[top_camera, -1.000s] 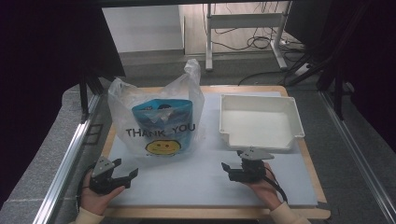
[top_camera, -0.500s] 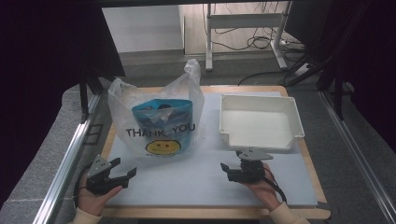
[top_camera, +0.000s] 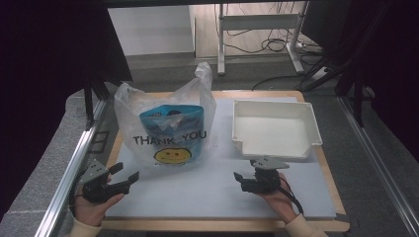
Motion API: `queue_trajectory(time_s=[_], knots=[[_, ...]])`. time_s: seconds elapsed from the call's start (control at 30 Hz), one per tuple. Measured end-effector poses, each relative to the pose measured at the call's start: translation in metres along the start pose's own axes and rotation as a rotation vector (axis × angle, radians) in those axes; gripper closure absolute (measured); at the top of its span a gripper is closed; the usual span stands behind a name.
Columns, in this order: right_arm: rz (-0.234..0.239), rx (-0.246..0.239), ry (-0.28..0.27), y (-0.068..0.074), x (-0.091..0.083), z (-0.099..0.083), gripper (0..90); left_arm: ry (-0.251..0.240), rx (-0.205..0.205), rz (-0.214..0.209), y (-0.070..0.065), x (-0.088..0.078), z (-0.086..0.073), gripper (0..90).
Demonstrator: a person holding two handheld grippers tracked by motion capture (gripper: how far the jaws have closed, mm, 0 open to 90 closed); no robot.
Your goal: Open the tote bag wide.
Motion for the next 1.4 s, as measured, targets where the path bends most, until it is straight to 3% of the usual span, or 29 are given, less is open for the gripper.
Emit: queue_trajectory(time_s=[0.27, 0.57, 0.93, 1.4], knots=[[-0.003, 0.010, 0.007, 0.000, 0.002, 0.001, 22.1, -0.015, 0.003, 0.019, 0.002, -0.005, 0.013, 33.1], [0.003, 0.011, 0.008, 0.001, 0.002, 0.004, 22.1, -0.045, -0.016, 0.016, 0.008, -0.020, 0.023, 33.1], [0.005, 0.000, 0.023, 0.003, 0.004, 0.002, 22.0, -0.056, -0.006, 0.009, 0.011, -0.026, 0.038, 33.5], [0.002, -0.001, 0.037, 0.005, 0.005, 0.001, 22.0, -0.094, 0.022, 0.030, 0.018, -0.036, 0.079, 34.5]])
Point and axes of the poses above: each handheld gripper's, and its own axes: x roughly forward along the jaws, z roughly out of its top, y roughly to its left, the point moved 3 cm from there along x, roughly forward along the jaws, and after that the axes turned 11 degrees about -z, right-handed, at the moved point
